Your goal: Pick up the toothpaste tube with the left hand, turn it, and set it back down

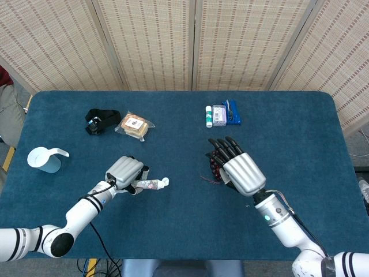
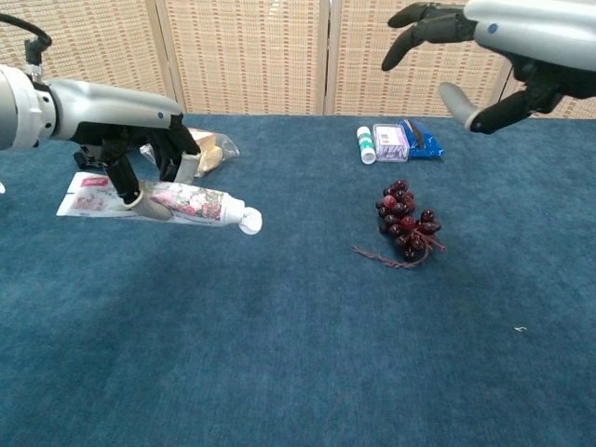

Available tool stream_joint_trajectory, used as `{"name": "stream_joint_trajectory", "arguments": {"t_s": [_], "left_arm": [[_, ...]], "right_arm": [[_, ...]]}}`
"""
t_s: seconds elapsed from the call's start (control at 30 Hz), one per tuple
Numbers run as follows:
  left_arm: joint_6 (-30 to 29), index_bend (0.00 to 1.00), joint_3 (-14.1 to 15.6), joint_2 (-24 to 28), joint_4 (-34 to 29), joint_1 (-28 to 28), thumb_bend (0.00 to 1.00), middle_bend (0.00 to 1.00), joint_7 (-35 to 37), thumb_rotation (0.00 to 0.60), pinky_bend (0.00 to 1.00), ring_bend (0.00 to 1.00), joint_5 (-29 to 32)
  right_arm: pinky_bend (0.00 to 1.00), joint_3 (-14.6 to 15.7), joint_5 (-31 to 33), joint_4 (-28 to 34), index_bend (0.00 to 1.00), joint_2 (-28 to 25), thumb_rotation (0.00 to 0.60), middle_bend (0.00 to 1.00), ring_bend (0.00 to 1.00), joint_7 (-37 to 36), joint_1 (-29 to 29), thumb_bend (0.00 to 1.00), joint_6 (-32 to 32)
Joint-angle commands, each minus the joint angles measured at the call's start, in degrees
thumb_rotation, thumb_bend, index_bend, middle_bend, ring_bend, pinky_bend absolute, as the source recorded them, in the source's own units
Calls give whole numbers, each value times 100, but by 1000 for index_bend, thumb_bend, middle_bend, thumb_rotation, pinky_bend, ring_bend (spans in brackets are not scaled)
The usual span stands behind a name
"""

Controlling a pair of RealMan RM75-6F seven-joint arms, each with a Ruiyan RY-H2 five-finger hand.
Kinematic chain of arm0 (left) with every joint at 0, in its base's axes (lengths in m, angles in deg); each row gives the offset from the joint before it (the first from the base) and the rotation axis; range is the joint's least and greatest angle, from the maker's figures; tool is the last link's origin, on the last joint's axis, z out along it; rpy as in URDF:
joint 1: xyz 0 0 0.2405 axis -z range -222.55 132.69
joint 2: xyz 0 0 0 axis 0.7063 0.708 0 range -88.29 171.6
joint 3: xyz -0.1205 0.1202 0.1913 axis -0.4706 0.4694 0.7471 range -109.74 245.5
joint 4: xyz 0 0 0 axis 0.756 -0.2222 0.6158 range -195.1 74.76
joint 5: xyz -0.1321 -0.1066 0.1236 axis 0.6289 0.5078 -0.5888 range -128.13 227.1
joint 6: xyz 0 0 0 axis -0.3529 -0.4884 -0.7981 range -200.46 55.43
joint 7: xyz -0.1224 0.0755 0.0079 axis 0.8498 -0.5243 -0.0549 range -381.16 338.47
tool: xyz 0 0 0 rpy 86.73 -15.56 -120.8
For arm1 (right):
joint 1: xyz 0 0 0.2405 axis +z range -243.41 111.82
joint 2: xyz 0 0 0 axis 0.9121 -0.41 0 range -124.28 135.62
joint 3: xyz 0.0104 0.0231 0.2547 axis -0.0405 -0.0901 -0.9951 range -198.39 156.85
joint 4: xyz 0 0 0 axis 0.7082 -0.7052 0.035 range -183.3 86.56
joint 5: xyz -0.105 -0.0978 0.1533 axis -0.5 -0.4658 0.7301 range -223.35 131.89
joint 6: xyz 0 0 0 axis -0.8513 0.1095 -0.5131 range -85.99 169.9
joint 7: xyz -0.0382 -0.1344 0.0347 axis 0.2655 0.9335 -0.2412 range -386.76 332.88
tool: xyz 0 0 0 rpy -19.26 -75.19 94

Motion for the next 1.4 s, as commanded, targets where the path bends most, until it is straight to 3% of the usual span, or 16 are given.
{"name": "stream_joint_trajectory", "arguments": {"t_s": [0.03,0.4,0.53,0.73,0.9,1.03,1.2,1.4], "left_arm": [[36,527,71,-223,230,-53,307,593,-7,600,251,396,-9],[-81,465,276,-840,1072,-210,307,515,-251,600,250,338,-35],[-198,368,297,-847,1131,-339,307,401,-235,600,249,256,-123],[-474,329,310,-672,976,-605,307,384,-125,600,248,233,-462],[-1444,316,313,-451,782,-1213,307,383,192,600,247,230,-1159],[-2335,309,490,-342,780,-1816,307,377,330,600,244,226,-1834],[-3344,304,719,-288,829,-2628,307,358,521,600,235,219,-2456],[-4054,306,924,-255,796,-3401,307,348,474,600,232,214,-2780]], "right_arm": [[0,56,-75,43,238,-192,600,0,0,-119,-167,596,101],[0,78,-89,-38,238,-600,600,0,0,-374,-529,597,226],[0,66,-73,-84,238,-720,600,0,0,-438,-648,597,282],[0,61,-107,-150,238,-881,600,0,0,-525,-859,600,437],[0,155,-77,-181,222,-1082,600,0,0,-585,-1168,600,634],[0,253,69,-282,125,-1177,600,0,0,-659,-1438,600,745],[0,387,259,-424,100,-1185,600,0,0,-716,-1889,599,1061],[0,506,359,-435,100,-1117,600,0,0,-740,-2464,599,1618]]}}
